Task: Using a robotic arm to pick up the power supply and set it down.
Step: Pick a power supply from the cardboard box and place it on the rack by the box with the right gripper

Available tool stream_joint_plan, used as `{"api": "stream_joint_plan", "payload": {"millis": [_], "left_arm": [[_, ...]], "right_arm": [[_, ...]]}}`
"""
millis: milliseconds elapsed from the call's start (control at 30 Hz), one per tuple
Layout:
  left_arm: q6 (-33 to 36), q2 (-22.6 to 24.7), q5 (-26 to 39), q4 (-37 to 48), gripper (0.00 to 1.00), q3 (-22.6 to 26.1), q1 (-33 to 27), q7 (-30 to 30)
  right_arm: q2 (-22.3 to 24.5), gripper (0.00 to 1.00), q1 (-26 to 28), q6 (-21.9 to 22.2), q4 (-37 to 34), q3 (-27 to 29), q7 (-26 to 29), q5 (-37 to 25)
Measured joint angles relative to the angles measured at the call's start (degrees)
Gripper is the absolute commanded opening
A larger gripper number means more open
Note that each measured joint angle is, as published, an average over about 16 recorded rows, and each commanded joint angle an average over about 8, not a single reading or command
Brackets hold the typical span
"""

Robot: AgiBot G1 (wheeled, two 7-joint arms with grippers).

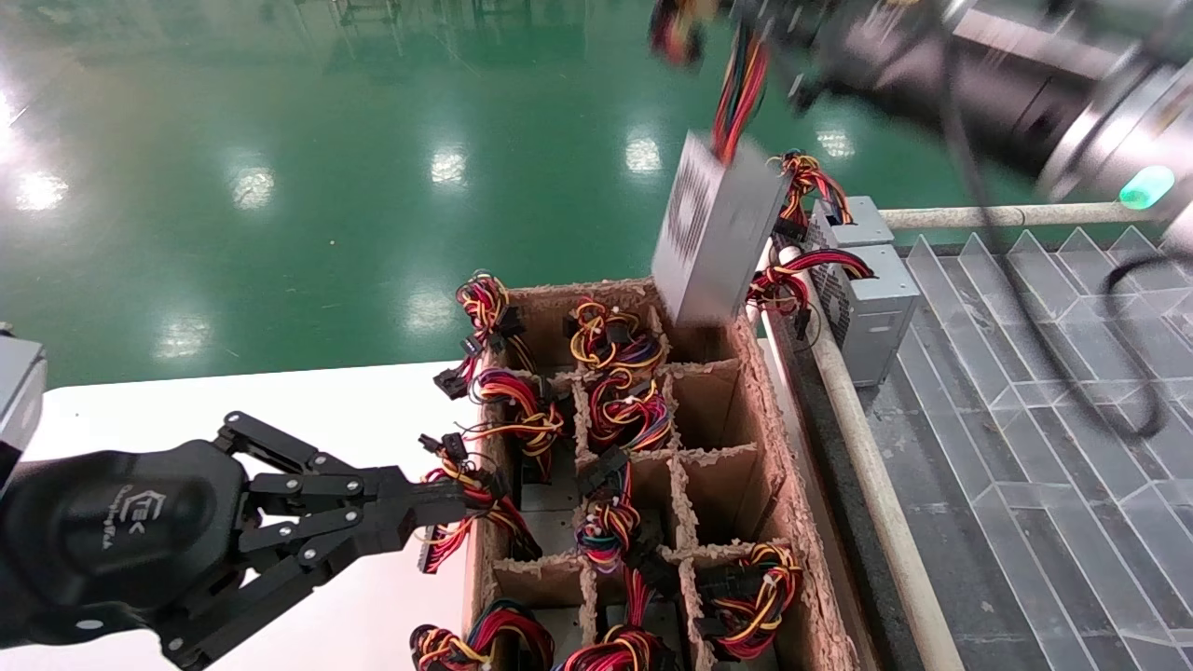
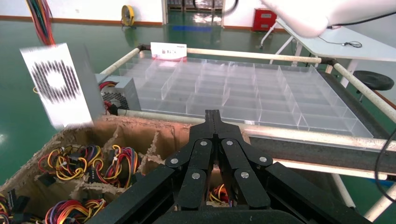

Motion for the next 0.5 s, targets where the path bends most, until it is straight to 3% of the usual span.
{"api": "stream_joint_plan", "payload": {"millis": [267, 500], "left_arm": [[0.0, 0.0, 0.0, 0.0, 0.00, 0.0, 0.0, 0.0], [0.0, 0.0, 0.0, 0.0, 0.00, 0.0, 0.0, 0.0]], "right_arm": [[2.4, 0.00, 5.9, 0.6, -0.3, 2.1, -7.2, -2.5], [4.6, 0.00, 7.7, 3.2, -1.7, 2.6, -7.9, -8.7]]}}
